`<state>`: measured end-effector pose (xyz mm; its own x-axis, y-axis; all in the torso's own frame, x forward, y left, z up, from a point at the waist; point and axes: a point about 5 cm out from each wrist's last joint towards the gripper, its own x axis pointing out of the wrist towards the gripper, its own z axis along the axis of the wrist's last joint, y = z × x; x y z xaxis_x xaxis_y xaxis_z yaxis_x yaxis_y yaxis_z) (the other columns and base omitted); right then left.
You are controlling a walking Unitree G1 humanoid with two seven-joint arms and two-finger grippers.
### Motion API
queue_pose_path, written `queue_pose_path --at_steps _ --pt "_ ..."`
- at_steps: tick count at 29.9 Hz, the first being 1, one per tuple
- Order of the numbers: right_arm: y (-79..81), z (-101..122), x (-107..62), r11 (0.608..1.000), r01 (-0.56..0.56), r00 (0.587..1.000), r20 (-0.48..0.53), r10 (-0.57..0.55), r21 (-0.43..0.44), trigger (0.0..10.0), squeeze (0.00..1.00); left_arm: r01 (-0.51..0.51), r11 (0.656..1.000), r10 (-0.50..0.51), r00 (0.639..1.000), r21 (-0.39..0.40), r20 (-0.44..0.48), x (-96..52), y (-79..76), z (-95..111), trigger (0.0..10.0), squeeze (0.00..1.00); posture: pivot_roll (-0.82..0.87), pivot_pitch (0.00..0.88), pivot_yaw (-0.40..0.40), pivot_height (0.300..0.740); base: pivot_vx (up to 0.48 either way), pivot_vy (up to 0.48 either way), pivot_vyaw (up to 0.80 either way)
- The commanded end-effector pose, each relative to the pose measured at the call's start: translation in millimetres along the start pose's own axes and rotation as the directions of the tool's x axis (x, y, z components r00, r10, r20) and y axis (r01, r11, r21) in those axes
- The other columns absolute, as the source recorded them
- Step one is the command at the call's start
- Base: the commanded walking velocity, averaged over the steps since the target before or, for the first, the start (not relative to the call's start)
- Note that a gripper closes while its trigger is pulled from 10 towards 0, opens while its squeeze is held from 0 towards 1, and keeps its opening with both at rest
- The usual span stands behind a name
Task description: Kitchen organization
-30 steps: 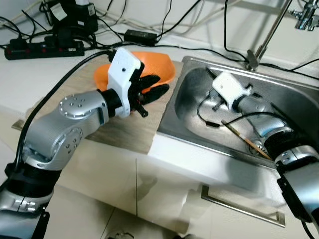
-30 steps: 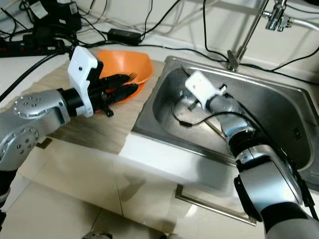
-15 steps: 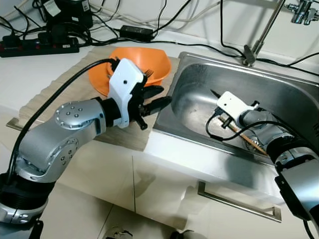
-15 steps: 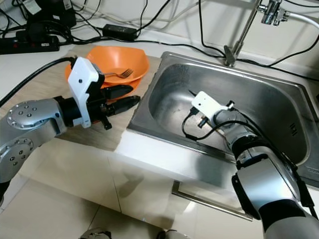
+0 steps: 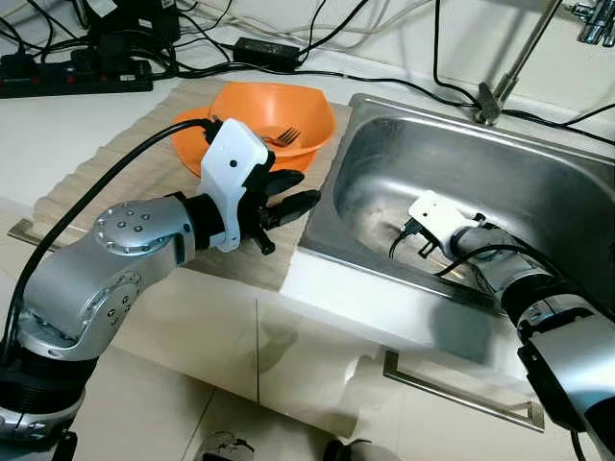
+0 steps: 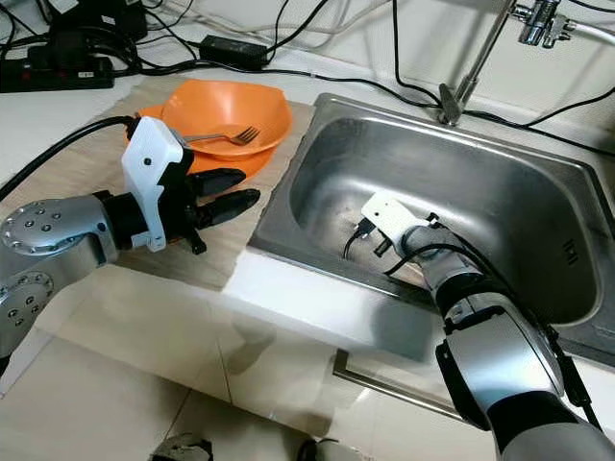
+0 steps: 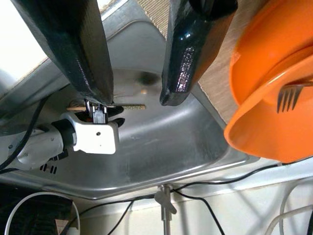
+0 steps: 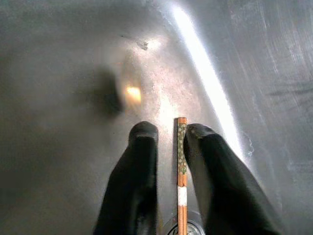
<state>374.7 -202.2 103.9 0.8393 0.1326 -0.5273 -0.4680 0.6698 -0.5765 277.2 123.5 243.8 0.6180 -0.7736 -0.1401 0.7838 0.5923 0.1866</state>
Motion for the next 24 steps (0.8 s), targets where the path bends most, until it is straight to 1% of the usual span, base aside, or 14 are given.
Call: queue_pose_path --at_steps 1,5,6,7,8,10,11,14,15,16,17,20,23,24 --pt "-4.1 -6.1 -1.9 1.0 0.011 1.0 -0.017 -0.011 0.02 10.0 0.78 0.004 1.0 -0.004 1.0 0.022 0.013 -0.5 -1.5 5.7 10.0 0.0 0.18 0.109 -0.103 0.74 0.0 0.0 0.0" --pt "-6.5 -7.6 -2.9 0.999 0.019 1.0 -0.016 -0.018 0.034 10.0 0.79 -0.01 1.0 0.009 1.0 0.02 0.024 -0.1 1.5 7.7 10.0 0.0 0.18 0.102 -0.1 0.74 0.0 0.0 0.0" --pt "-10.3 -5.4 -3.7 0.999 0.037 0.999 -0.002 -0.037 0.039 10.0 0.85 -0.045 0.999 0.045 0.998 0.0 0.046 -1.1 7.5 11.8 10.0 0.0 0.17 0.099 -0.1 0.74 0.0 0.0 0.0" --pt "-10.3 -5.4 -3.7 0.999 0.037 0.999 -0.002 -0.037 0.039 10.0 0.85 -0.045 0.999 0.045 0.998 0.0 0.046 -1.1 7.5 11.8 10.0 0.0 0.17 0.099 -0.1 0.74 0.0 0.0 0.0" --pt "-18.3 2.7 -4.9 0.994 0.068 0.996 0.045 -0.073 0.086 10.0 1.0 -0.103 0.995 0.103 0.991 -0.001 0.088 -3.6 16.8 19.5 10.0 0.0 0.17 0.095 -0.104 0.74 0.0 0.0 0.0" --pt "-23.7 8.1 -5.9 0.989 0.091 0.992 0.075 -0.1 0.121 10.0 1.0 -0.133 0.991 0.134 0.985 -0.012 0.109 -5.5 22.0 24.0 10.0 0.0 0.17 0.091 -0.108 0.74 0.0 0.0 0.0" --pt "-38.1 25.4 -9.5 0.969 0.127 0.972 0.169 -0.165 0.212 10.0 1.0 -0.218 0.976 0.218 0.962 -0.019 0.165 -13.4 36.5 38.0 10.0 0.0 0.16 0.084 -0.111 0.74 0.0 0.0 0.0" --pt "-51.7 45.5 -15.3 0.953 0.128 0.935 0.286 -0.209 0.276 10.0 1.0 -0.313 0.949 0.312 0.929 -0.031 0.201 -24.8 53.5 51.4 10.0 0.0 0.16 0.077 -0.115 0.74 0.0 0.0 0.0" --pt "-57.7 57.4 -19.2 0.941 0.104 0.906 0.36 -0.223 0.322 10.0 1.0 -0.368 0.929 0.37 0.907 -0.05 0.201 -32.4 64.6 56.9 10.0 0.0 0.15 0.073 -0.115 0.74 0.0 0.0 0.0" --pt "-57.7 57.4 -19.2 0.941 0.104 0.906 0.36 -0.223 0.322 10.0 1.0 -0.368 0.929 0.37 0.907 -0.05 0.201 -32.4 64.6 56.9 10.0 0.0 0.15 0.073 -0.115 0.74 0.0 0.0 0.0" --pt "-61.4 69.9 -23.2 0.931 0.069 0.87 0.434 -0.232 0.359 10.0 1.0 -0.415 0.906 0.423 0.889 -0.079 0.173 -39.1 76.7 57.1 10.0 0.0 0.15 0.065 -0.113 0.74 0.0 0.0 0.0" --pt "-59.5 85.5 -28.4 0.931 0.027 0.817 0.529 -0.23 0.364 10.0 1.0 -0.496 0.864 0.502 0.861 -0.087 0.083 -46.5 94.5 43.4 10.0 0.0 0.14 0.056 -0.107 0.74 0.0 0.0 0.0" --pt "-57.7 90.9 -30.8 0.929 0.019 0.791 0.562 -0.24 0.369 10.0 1.0 -0.52 0.851 0.523 0.851 -0.074 0.033 -49.2 100.5 34.1 10.0 0.0 0.13 0.051 -0.098 0.74 0.0 0.0 0.0" --pt "-54.6 99.9 -38.3 0.918 0.004 0.734 0.622 -0.272 0.398 10.0 0.0 -0.526 0.848 0.529 0.848 -0.068 0.036 -52.9 105.0 28.0 10.0 0.0 0.11 0.042 -0.086 0.74 0.0 0.0 0.0"
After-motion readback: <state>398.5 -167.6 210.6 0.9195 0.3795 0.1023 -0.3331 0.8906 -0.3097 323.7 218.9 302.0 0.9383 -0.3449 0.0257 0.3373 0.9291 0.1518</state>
